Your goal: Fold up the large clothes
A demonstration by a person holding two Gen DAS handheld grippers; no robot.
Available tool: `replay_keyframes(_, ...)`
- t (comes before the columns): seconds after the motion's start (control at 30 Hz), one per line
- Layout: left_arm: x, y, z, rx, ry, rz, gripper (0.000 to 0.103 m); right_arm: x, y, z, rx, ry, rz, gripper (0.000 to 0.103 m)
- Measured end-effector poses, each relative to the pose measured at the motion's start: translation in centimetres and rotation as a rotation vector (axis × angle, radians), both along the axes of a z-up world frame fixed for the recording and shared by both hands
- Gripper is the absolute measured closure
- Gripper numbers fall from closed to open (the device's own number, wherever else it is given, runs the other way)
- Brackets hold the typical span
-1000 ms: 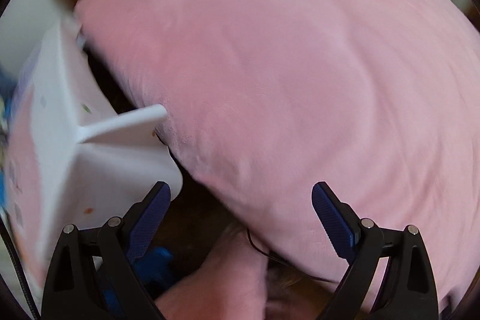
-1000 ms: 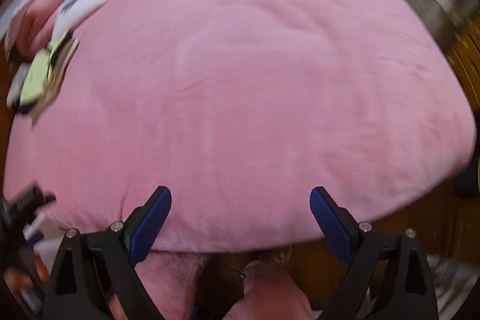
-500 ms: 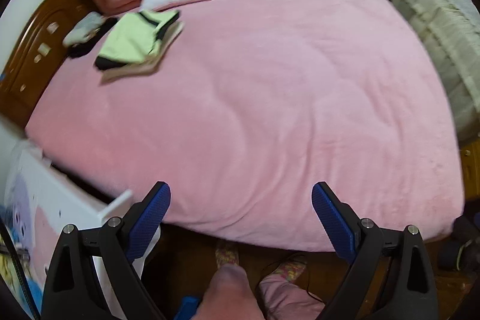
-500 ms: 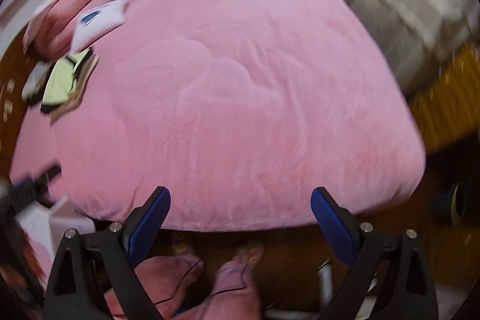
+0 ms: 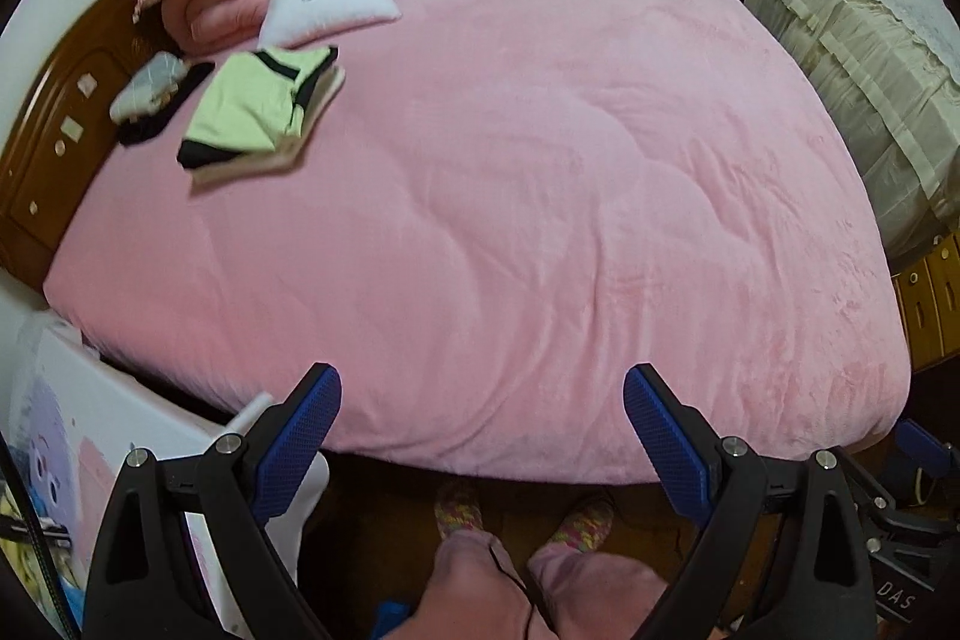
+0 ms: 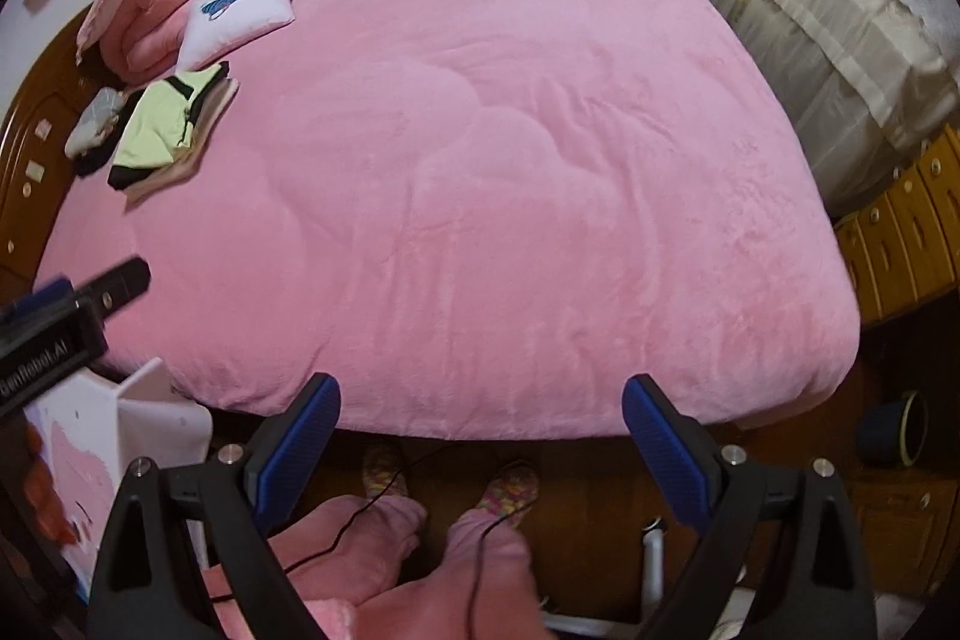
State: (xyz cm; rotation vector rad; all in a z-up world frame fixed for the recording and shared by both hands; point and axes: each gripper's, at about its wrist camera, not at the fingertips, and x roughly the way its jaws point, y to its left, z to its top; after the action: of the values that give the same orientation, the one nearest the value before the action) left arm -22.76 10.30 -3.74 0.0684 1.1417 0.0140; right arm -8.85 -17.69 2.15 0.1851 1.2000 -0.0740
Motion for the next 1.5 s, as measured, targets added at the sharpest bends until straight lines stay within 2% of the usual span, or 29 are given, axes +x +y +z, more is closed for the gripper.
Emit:
replay_keyframes(0.23, 0.5, -0.6, -1.7, -0.028, 0.058, -0.023, 0.009, -1.3, 0.8, -0.2, -0.012, -0.043, -0.082, 0.007)
replay_keyframes(0.27, 0.5, -1.1, -2.0, -0.030, 0.067, -0.016, 0.009, -1.3, 0.7, -0.4, -0.003, -0.040, -0.061, 0.007)
replay_keyframes(0.37, 0.3, -2.6, -2.3, -0.034, 0.049, 0.024, 0.009, -0.5, -0.6, -0.4, -0.041, -0.036, 0.049, 0.007)
replay_keyframes(0.47, -0.1, -4.0, -2.3, -0.025, 0.038, 0.042, 0.009, 0.3, -2.6, 0.3, -0.009, -0.039, 0.045, 0.007)
replay_keyframes(0.57, -0.4, -5.2, -2.1, -0.043, 0.024, 0.038, 0.009, 0.7, -3.9, 0.9, -0.066, -0.068, 0.043, 0.007)
replay_keyframes(0.7, -0.8, -6.6, -1.3, -0.020, -0.013, 0.033, 0.009, 1.0, -5.5, 0.7, -0.047, -0.071, 0.019, 0.007)
replay_keyframes(0.9, -1.8, -6.6, 0.0, -0.025, -0.074, 0.007, 0.009, 0.7, -5.7, 0.8, -0.030, -0.092, 0.024, 0.007)
replay_keyframes(0.93, -2.0, -6.5, 0.1, -0.029, -0.082, 0.007, 0.008, 0.7, -5.9, 0.8, -0.030, -0.094, 0.018, 0.007)
replay_keyframes(0.97, -2.0, -6.3, 0.2, -0.036, -0.085, 0.006, 0.003, 0.7, -6.0, 0.9, -0.030, -0.098, 0.014, 0.007)
replay_keyframes(1.13, -2.0, -5.7, 0.5, -0.080, -0.087, 0.000, 0.001, 0.3, -5.5, 1.3, -0.048, -0.116, 0.006, 0.007)
replay_keyframes(1.3, -1.9, -5.8, 0.2, -0.084, -0.069, -0.023, 0.001, -0.1, -4.6, 2.1, -0.074, -0.149, 0.016, 0.007)
replay_keyframes(1.5, -2.1, -5.8, 0.6, -0.090, -0.084, -0.045, 0.001, -0.3, -4.0, 2.3, -0.093, -0.153, 0.015, 0.007)
